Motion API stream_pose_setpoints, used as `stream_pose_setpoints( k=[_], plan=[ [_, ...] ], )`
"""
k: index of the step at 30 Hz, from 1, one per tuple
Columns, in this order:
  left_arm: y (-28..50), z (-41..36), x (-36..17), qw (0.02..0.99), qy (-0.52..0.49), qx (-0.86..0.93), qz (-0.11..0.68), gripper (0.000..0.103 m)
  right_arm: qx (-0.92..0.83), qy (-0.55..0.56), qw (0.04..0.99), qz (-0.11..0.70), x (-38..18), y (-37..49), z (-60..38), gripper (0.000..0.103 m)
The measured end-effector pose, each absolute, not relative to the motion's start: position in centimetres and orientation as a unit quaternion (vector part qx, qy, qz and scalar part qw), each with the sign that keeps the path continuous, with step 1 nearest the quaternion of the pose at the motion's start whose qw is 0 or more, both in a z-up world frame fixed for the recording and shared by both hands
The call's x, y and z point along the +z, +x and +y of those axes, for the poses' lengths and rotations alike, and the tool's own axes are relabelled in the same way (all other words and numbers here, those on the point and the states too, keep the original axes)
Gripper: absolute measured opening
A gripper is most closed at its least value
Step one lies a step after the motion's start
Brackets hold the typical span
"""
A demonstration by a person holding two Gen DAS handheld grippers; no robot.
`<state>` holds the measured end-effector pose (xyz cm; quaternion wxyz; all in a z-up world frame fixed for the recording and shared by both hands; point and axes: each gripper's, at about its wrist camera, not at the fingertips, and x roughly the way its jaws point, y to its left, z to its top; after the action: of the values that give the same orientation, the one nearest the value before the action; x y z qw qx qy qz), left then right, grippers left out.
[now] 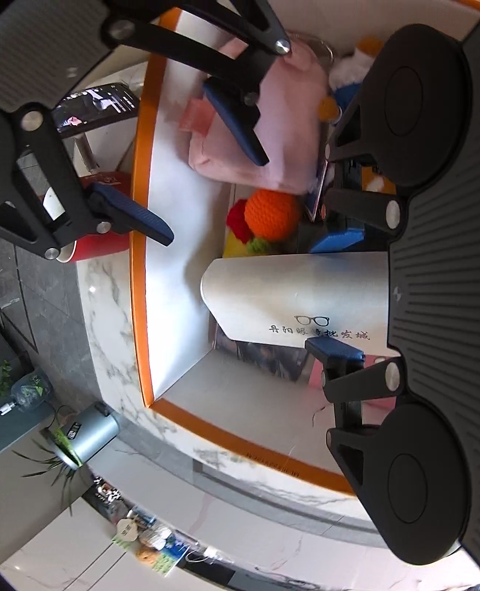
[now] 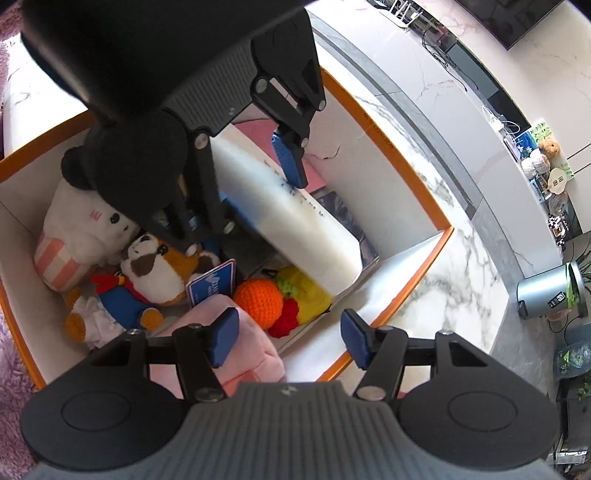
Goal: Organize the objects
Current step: 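Lower the book into the orange box and open the right gripper while the left lowers the white box, then open the left gripper to release the white box into the orange box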
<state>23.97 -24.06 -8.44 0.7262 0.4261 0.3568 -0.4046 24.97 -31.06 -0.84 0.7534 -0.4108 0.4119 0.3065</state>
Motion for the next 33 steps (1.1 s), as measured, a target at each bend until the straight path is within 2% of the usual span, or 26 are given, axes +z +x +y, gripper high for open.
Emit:
stream_pose_setpoints(
  k=[2, 4, 13, 20, 24, 29, 33],
  plan=[
    [23.7, -23.9, -8.3, 0.725, 0.421, -0.406, 0.363, 0.06, 0.306, -0.413, 0.751, 0.413, -0.9, 24.6, -30.7, 0.063],
    [23.4, -23.7, -8.1, 0.726, 0.409, -0.406, 0.375, 0.059, 0.307, -0.412, 0.751, 0.416, -0.4, 29.7, -30.7, 0.063],
    [21.4, -21.5, -3.6, 0.761, 0.353, -0.388, 0.381, 0.059, 0.304, -0.381, 0.766, 0.419, 1.5, 28.8, -30.6, 0.066],
    [18.3, -19.3, 1.5, 0.809, 0.298, -0.361, 0.356, 0.06, 0.291, -0.331, 0.798, 0.411, 5.7, 27.5, -30.2, 0.067],
    [16.5, -17.4, 4.1, 0.842, 0.263, -0.333, 0.333, 0.067, 0.277, -0.28, 0.825, 0.406, 8.6, 24.5, -29.5, 0.071],
    [13.9, -14.0, 7.4, 0.878, 0.21, -0.297, 0.311, 0.071, 0.264, -0.237, 0.851, 0.387, 10.9, 21.4, -28.2, 0.077],
    [10.9, -10.8, 9.9, 0.914, 0.16, -0.257, 0.27, 0.081, 0.244, -0.219, 0.868, 0.372, 12.8, 18.4, -26.3, 0.081]
  ],
)
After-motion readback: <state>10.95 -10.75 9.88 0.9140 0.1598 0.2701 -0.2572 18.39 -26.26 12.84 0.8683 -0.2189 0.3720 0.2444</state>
